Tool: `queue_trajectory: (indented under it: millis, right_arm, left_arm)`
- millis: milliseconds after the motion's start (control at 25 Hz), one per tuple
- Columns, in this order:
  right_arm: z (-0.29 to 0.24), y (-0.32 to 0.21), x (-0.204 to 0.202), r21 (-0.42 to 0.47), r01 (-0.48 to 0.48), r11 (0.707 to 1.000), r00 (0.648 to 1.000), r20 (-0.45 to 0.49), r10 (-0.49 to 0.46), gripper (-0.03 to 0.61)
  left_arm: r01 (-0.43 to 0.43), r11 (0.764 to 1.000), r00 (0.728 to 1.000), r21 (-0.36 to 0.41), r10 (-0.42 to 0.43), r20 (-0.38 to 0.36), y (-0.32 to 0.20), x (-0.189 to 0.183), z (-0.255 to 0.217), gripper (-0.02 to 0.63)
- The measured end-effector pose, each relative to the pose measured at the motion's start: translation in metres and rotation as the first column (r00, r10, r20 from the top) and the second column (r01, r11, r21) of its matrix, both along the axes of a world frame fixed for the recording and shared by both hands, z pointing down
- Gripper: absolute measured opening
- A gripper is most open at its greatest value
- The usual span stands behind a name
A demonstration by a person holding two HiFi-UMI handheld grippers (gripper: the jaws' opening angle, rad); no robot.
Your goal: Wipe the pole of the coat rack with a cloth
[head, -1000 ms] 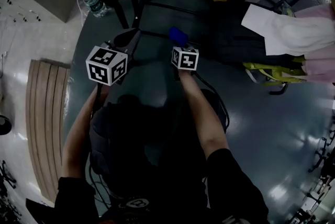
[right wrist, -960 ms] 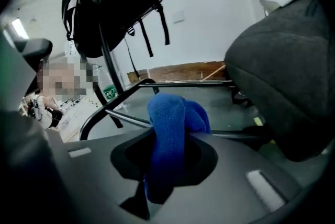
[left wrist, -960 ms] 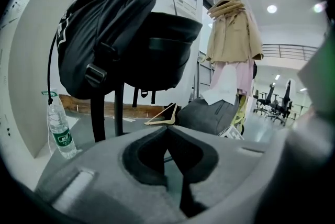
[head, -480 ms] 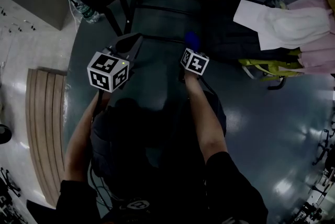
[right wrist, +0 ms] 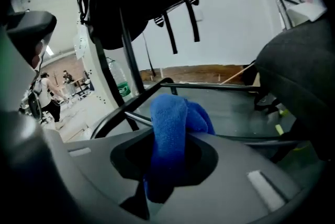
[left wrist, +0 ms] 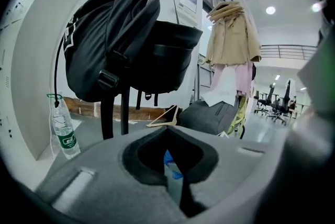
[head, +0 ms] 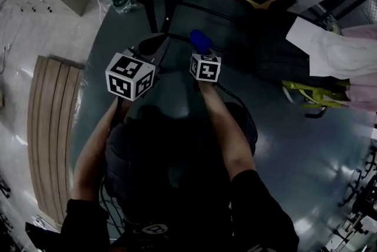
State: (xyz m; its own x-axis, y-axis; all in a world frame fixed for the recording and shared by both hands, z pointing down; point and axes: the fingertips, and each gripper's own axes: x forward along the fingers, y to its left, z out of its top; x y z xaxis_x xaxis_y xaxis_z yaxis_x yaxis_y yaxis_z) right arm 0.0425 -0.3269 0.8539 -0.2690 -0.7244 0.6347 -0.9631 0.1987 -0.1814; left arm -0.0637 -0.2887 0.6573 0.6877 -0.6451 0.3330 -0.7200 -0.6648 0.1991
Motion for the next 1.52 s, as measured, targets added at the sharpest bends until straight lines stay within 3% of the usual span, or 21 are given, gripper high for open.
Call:
queue_trajectory:
  millis: [240,400,600,880,1000,1160,1280,1520]
  right_arm:
    - [0.007,-0.015,-0.095,-0.041,0.241,0.97,0.971,0.019,-0.24,0.075]
    - [0.007,-0.014,-0.106,-0.057,0.263,0.963,0.965,0.021,-0.262,0.074]
    - [-0.001,-0.01,-0.056,-0.064,0.146,0.987,0.988,0.055,-0.143,0.074]
    - [-0.006,0.011,0.089,-0.044,-0.086,0.995,0.994,0.056,0.088,0.074]
    - [-0.01,0.021,0.138,-0.028,-0.161,0.987,0.987,-0.006,0.161,0.074]
    - [-0.006,0.026,0.143,0.014,-0.156,0.988,0.973,-0.169,0.157,0.075]
    - [-0.007,0.02,0.125,0.036,-0.144,0.989,0.982,-0.117,0.147,0.075]
    - [-0.011,-0.006,0.041,0.048,0.008,0.999,0.999,-0.035,-0.006,0.077]
  left_arm:
    - [0.042,0.999,0.999,-0.022,-0.041,0.024,0.002,-0.021,0.004,0.004]
    - [0.048,0.998,0.998,-0.044,-0.046,0.046,0.005,-0.026,0.009,0.005]
    - [0.035,0.998,0.998,-0.056,-0.032,0.053,0.009,-0.016,0.01,0.004]
    - [-0.101,0.993,0.99,-0.058,0.106,0.09,0.02,0.032,0.016,0.005]
    - [-0.146,0.988,0.984,-0.056,0.151,0.096,0.024,0.05,0.018,0.005]
    - [-0.173,0.983,0.979,-0.056,0.178,0.104,0.03,0.062,0.02,0.005]
    - [-0.157,0.986,0.983,-0.046,0.161,0.093,0.029,0.056,0.015,0.005]
    - [-0.061,0.997,0.995,-0.051,0.065,0.08,0.023,0.016,0.011,0.004]
